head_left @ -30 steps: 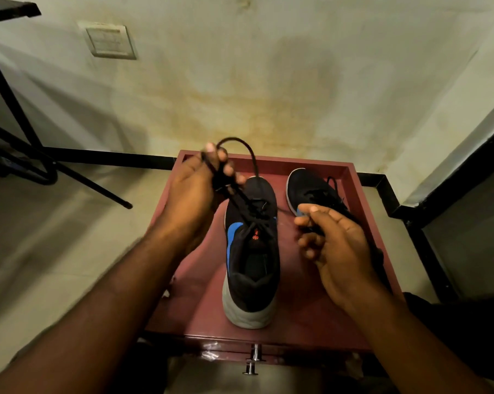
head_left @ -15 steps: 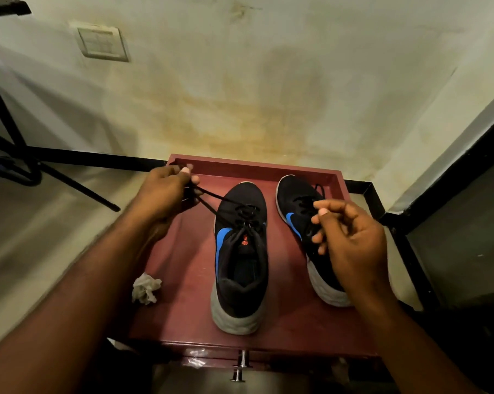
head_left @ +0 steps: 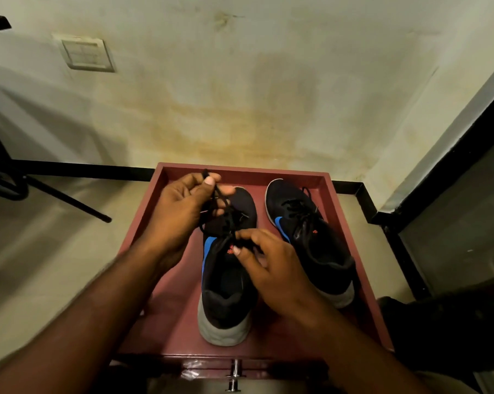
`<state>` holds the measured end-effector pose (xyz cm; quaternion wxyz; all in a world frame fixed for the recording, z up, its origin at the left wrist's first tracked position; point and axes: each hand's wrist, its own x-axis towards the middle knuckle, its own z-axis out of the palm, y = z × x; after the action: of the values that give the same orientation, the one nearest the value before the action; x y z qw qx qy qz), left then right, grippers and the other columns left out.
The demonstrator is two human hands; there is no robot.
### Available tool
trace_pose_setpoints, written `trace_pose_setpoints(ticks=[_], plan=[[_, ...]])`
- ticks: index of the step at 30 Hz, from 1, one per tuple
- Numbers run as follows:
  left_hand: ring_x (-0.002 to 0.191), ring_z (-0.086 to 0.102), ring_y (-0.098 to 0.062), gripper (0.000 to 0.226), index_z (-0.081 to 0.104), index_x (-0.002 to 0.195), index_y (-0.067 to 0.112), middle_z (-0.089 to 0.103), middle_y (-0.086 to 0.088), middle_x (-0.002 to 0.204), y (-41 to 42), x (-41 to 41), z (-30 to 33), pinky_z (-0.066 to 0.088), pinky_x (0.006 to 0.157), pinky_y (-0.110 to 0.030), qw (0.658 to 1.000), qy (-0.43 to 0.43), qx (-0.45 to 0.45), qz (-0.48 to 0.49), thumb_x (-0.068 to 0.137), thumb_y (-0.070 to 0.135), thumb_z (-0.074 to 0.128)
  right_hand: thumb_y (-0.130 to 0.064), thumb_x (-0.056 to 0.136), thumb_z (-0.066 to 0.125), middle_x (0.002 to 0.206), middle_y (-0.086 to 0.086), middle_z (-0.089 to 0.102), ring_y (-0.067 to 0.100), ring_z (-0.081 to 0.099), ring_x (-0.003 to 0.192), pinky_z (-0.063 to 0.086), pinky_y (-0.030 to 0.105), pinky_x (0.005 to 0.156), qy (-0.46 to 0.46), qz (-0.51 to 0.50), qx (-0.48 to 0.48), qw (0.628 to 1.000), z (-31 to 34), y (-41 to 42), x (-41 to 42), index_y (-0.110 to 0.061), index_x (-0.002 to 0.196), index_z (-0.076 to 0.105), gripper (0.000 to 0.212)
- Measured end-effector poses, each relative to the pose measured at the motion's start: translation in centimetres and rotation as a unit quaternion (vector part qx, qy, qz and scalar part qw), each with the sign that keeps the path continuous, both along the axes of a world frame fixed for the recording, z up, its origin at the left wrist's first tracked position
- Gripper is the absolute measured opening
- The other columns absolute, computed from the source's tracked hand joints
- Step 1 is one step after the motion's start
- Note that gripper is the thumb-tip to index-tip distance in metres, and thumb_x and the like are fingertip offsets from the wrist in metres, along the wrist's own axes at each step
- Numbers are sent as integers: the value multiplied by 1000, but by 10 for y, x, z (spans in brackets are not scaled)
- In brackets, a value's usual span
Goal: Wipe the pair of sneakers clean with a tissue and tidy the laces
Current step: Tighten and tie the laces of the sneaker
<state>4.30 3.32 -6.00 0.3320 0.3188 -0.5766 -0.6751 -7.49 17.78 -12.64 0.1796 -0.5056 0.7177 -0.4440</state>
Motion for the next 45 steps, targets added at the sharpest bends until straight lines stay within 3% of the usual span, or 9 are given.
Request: trace_pose_setpoints(ticks=[6,11,14,18,23,30,34,40,45], plan=[[81,70,-15,14,64,110,17,78,-11,111,-12,4,1,58,76,-31,997,31,55,38,107,22,51,-30,99,68,115,-11,72,5,71,105,60,34,93,-52,1,-16,999,5,5,-2,-22,116,75,20],[91,73,-26,18,60,116,6,77,-15,111,16,-1,12,60,81,-38,992,72,-40,-98,105,14,49,-32,98,69,129,-17,66,-2,60,122,51,26,102,-11,30,-47,998,13,4,13,-29,131,66,34],[91,75,-29,21,60,114,-3,78,-16,105,42,-7,9,57,89,-56,979,60,-82,-177,103,14,54,-7,96,68,112,-6,74,-12,59,109,44,11,93,13,47,-86,995,12,3,23,-12,107,74,14],[101,70,-46,27,65,121,0,77,-17,109,42,-7,6,47,92,-72,984,56,-86,-144,104,16,51,-28,100,53,82,-3,70,12,68,80,55,40,75,-40,-28,-69,996,3,-3,20,-18,88,66,21],[90,71,-27,51,70,109,3,73,-10,95,17,7,3,58,90,-44,938,-122,-171,-277,110,40,35,-43,107,49,68,-2,66,9,65,67,54,33,69,-222,-90,-91,967,14,-4,9,-23,87,69,35],[96,72,2,35,70,116,25,78,17,101,24,3,-12,54,88,-19,868,-222,-289,-336,86,41,79,-40,106,53,66,-9,67,10,68,65,57,37,64,-181,-147,-73,970,16,-3,-2,-23,82,70,34],[70,66,-4,18,65,78,29,69,17,75,30,-2,-22,49,64,-19,837,-241,-396,-291,89,36,79,-36,99,66,64,-1,67,13,63,53,52,28,51,-278,-161,-98,942,25,-4,-11,-11,89,71,27],[68,71,-23,27,75,83,20,75,3,74,22,-7,-34,57,65,-51,938,-177,-271,-125,97,41,66,-14,93,76,119,3,74,11,73,109,59,24,91,-375,-109,-137,910,23,-7,-14,-12,125,66,34],[73,73,-25,21,79,86,25,75,-3,77,22,-7,-33,59,71,-52,962,-168,-204,-73,99,36,66,-23,92,78,96,-3,76,8,74,89,60,27,83,-238,-104,-79,963,9,-5,2,-24,109,70,19]])
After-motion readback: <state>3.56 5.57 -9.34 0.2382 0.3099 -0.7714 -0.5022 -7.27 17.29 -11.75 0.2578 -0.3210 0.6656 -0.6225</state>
